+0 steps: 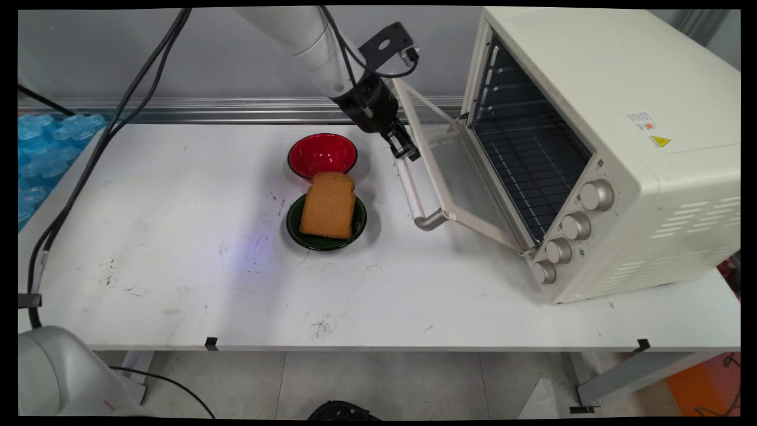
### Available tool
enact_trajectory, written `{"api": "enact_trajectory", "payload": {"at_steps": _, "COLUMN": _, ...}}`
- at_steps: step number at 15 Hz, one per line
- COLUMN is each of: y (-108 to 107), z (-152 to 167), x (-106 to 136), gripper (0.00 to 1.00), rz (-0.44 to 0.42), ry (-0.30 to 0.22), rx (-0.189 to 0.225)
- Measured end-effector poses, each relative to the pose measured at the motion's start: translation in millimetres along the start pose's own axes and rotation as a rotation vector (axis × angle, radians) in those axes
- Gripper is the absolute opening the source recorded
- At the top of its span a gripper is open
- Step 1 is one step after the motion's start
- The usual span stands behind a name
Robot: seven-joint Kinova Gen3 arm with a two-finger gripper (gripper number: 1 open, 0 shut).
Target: Open the oven
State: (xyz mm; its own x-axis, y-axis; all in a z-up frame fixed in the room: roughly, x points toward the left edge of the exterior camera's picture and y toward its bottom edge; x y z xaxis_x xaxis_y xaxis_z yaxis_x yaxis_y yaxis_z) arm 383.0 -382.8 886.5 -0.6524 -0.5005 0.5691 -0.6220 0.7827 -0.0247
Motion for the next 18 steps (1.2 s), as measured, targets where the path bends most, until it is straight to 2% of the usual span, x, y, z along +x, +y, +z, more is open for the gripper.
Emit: {"api": "enact_trajectory", "payload": {"at_steps": 18, "y": -6.9, "z": 12.9, "x": -47.2, "gripper": 0.0, "rz": 0.022, "ry": 0.077, "rx": -0.014}}
